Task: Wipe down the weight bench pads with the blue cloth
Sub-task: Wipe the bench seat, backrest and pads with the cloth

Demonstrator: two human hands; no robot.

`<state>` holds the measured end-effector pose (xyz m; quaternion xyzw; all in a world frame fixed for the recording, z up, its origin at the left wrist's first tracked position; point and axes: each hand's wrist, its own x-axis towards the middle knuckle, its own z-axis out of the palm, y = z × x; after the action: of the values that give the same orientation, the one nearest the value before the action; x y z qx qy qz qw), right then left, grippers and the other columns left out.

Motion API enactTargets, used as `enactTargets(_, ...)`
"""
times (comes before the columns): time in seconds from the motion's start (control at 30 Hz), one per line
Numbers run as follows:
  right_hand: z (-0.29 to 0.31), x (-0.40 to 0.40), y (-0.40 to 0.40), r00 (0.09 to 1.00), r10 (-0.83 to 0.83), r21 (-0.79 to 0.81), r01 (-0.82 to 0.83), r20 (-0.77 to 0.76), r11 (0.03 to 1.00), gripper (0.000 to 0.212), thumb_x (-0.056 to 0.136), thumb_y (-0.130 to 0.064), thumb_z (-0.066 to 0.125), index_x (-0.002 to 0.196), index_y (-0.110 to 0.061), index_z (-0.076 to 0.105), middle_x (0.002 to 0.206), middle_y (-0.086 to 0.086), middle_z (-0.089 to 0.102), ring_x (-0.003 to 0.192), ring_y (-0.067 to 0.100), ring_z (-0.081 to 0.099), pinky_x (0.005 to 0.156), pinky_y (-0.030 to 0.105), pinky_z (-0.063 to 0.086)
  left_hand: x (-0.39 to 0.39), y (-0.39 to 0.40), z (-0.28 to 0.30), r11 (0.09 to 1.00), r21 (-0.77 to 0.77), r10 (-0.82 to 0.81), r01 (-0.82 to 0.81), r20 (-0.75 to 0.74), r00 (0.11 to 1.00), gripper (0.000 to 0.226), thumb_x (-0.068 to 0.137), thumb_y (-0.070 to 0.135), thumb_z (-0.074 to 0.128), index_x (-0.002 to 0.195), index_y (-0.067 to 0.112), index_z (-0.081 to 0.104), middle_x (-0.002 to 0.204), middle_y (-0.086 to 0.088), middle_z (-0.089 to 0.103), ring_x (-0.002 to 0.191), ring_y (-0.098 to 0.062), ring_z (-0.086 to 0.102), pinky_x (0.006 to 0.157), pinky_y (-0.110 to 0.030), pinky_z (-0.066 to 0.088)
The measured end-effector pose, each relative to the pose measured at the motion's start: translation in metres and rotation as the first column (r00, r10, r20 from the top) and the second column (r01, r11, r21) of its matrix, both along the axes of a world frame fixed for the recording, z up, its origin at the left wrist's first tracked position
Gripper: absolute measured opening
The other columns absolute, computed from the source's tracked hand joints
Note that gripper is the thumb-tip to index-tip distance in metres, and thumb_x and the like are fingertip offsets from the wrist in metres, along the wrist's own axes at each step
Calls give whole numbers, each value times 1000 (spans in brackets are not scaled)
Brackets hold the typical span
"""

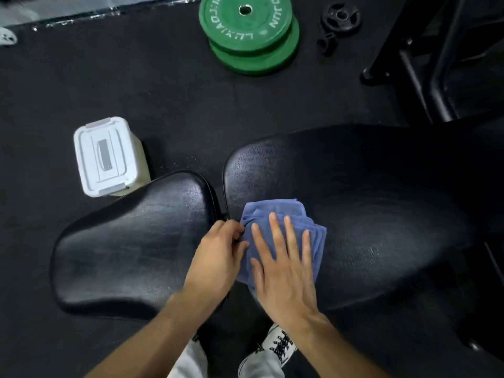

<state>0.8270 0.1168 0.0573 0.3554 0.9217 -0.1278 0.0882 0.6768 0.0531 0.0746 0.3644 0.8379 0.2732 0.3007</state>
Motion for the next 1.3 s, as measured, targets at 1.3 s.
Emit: enactTargets(1.3,15,162,45,636,-697,-229,663,-331,713,71,87,-38,72,152,-30,44,166,5,32,148,19,36,106,34,45,136,96,25,832,37,-524,553,-271,807,32,82,22,71,114,25,70,109,7,64,87,-15,61,73,-31,56)
